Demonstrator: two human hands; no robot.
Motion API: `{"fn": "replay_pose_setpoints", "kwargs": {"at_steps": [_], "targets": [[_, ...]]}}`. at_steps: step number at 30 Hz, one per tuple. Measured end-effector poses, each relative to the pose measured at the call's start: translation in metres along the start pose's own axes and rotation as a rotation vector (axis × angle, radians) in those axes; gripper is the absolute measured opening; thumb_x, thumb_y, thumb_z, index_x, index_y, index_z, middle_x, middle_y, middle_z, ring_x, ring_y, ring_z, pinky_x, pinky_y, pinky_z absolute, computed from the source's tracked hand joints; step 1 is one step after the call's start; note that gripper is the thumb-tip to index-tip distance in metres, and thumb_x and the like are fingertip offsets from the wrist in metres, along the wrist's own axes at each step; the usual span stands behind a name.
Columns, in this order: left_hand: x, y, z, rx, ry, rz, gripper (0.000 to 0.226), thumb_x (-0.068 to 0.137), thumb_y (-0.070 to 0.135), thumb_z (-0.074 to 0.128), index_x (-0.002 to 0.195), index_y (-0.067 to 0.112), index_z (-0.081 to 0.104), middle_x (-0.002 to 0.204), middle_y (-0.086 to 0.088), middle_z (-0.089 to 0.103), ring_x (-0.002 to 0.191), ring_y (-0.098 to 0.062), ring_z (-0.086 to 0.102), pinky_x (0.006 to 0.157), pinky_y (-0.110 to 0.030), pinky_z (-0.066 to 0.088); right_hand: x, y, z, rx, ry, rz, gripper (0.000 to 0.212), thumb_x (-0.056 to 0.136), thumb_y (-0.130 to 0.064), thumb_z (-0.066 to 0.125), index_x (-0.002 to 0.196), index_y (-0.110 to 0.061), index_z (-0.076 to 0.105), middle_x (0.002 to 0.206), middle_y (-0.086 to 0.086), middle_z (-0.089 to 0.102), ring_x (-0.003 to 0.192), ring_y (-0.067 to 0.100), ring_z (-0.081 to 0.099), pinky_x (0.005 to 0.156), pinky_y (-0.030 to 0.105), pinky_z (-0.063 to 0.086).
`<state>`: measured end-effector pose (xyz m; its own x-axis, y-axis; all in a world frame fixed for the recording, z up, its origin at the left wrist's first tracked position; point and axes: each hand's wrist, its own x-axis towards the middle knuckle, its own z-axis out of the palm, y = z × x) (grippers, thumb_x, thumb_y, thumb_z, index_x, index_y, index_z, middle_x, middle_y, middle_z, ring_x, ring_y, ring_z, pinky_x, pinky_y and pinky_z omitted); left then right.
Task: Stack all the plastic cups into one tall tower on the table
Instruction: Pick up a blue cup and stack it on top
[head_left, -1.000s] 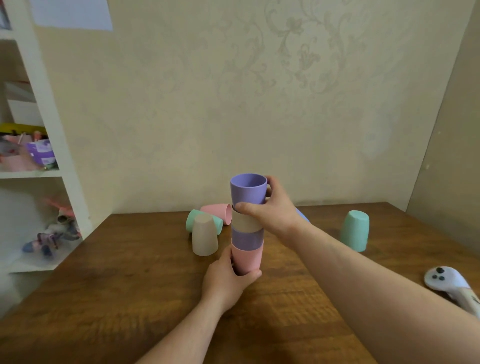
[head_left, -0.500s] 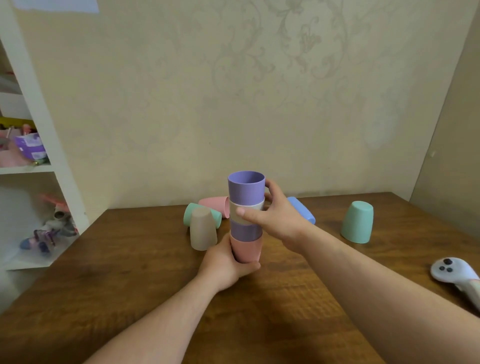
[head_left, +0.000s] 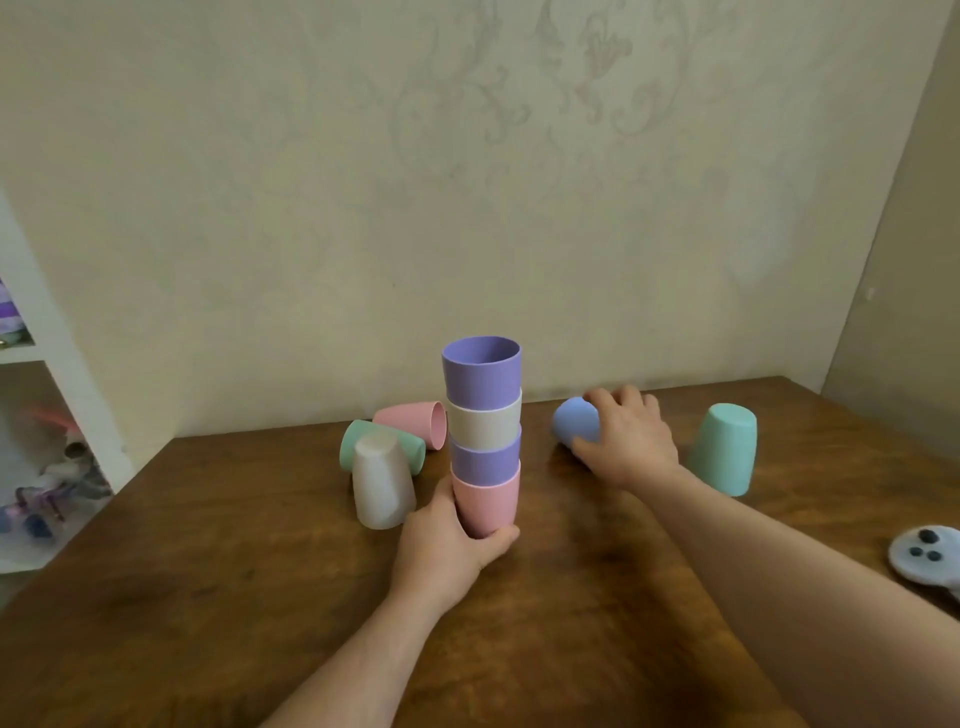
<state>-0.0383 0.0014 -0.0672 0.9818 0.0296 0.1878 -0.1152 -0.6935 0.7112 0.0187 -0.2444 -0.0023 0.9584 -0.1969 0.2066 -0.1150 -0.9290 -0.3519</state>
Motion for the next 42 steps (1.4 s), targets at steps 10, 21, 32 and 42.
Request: {"fn": "replay_pose_setpoints", "kwargs": {"at_steps": [10, 21, 32, 42], "targets": [[0.002, -0.005, -0.001, -0.046, 0.019, 0.016, 0.088, 0.067, 0.068, 0.088, 0.14, 0.035, 0.052, 0.127, 0.015, 0.072, 0.11, -0.012, 0.069, 0.088, -0.029, 0.054, 0.008, 0.009, 0.036, -0.052, -0.125, 0.09, 0.078, 0.108, -0.061, 0.044, 0.171, -0.036, 0.006, 0.161, 0.012, 0.045, 0.144, 0.04, 0.039, 0.11, 0.056, 0.04], [-0.006, 0.001, -0.006, -0.039, 0.029, 0.009, 0.085, 0.069, 0.065, 0.091, 0.139, 0.03, 0.057, 0.126, 0.008, 0.075, 0.112, -0.021, 0.071, 0.086, -0.034, 0.053, -0.047, -0.003, 0.028, 0.764, 0.047, 0.115, 0.07, 0.076, -0.026, 0.09, 0.139, -0.035, 0.059, 0.123, -0.007, 0.073, 0.111, 0.022, 0.072, 0.092, 0.041, 0.06], [-0.01, 0.001, -0.009, -0.042, -0.016, 0.009, 0.087, 0.074, 0.064, 0.089, 0.146, 0.03, 0.053, 0.135, 0.007, 0.071, 0.118, -0.019, 0.068, 0.089, -0.032, 0.053, -0.084, -0.006, 0.027, 0.733, -0.1, 0.123, 0.083, 0.073, -0.022, 0.097, 0.14, -0.032, 0.048, 0.125, -0.006, 0.065, 0.11, 0.021, 0.065, 0.075, 0.032, 0.051], [-0.013, -0.001, -0.009, -0.038, -0.003, 0.022, 0.082, 0.073, 0.059, 0.091, 0.142, 0.032, 0.056, 0.13, 0.01, 0.072, 0.114, -0.017, 0.069, 0.09, -0.032, 0.055, -0.07, -0.025, -0.032, 0.914, 0.061, 0.026, 0.074, 0.079, -0.022, 0.096, 0.138, -0.028, 0.052, 0.119, -0.004, 0.068, 0.108, 0.02, 0.071, 0.082, 0.035, 0.059]]}}
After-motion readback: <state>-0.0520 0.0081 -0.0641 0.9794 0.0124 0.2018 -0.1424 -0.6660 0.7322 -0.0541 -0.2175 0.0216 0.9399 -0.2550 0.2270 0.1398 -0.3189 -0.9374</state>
